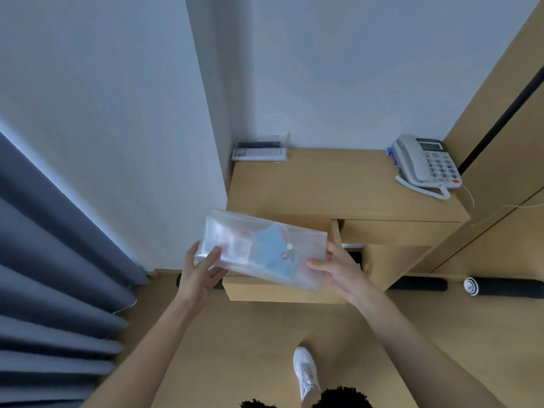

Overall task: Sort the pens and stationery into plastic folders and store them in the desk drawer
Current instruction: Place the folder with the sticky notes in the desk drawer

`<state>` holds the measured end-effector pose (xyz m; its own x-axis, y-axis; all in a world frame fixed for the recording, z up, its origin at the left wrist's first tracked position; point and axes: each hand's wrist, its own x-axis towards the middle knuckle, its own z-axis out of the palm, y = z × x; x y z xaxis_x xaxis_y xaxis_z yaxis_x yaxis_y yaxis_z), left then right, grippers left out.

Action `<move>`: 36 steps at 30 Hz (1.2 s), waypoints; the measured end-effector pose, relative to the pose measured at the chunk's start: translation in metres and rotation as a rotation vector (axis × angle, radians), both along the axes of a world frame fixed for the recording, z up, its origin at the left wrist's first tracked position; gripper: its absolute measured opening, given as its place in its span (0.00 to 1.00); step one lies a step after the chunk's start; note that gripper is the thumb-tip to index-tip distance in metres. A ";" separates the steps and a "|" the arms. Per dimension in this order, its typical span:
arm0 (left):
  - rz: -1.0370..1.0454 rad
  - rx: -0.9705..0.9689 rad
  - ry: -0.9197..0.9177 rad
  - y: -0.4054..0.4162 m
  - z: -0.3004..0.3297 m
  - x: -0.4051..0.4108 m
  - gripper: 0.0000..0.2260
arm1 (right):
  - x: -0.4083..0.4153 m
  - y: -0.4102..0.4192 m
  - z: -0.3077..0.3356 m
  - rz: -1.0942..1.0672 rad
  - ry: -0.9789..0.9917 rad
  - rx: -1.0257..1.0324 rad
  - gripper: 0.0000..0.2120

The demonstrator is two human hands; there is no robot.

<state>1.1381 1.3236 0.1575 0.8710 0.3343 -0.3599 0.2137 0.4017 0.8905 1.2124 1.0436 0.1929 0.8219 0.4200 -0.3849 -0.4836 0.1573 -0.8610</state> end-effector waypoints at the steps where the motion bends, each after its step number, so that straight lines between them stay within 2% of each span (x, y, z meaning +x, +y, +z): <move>1: -0.019 0.009 0.031 0.003 -0.003 0.007 0.40 | 0.010 -0.003 -0.004 0.006 0.011 -0.006 0.18; 5: -0.063 0.076 0.161 0.006 -0.015 0.040 0.38 | 0.055 -0.017 -0.023 0.011 0.087 -0.024 0.21; 9: -0.248 0.443 0.323 -0.004 -0.024 0.066 0.35 | 0.089 -0.030 -0.038 -0.013 0.144 -0.131 0.18; 13: -0.405 0.631 0.418 -0.008 -0.046 0.087 0.26 | 0.110 -0.034 -0.052 -0.021 0.145 -0.260 0.16; 19: -0.383 0.862 0.472 -0.023 -0.051 0.107 0.22 | 0.123 -0.031 -0.068 -0.022 0.167 -0.339 0.13; 22: -0.358 0.921 0.451 -0.027 -0.048 0.112 0.26 | 0.125 -0.030 -0.071 -0.049 0.161 -0.375 0.14; 25: -0.356 0.953 0.382 -0.032 -0.042 0.114 0.28 | 0.121 -0.027 -0.072 -0.114 0.128 -0.420 0.20; 30: -0.392 1.076 0.210 -0.028 -0.047 0.104 0.20 | 0.113 -0.021 -0.071 -0.199 0.102 -0.409 0.26; 36: -0.525 1.281 0.100 -0.023 -0.061 0.102 0.18 | 0.108 -0.022 -0.075 -0.243 0.105 -0.381 0.27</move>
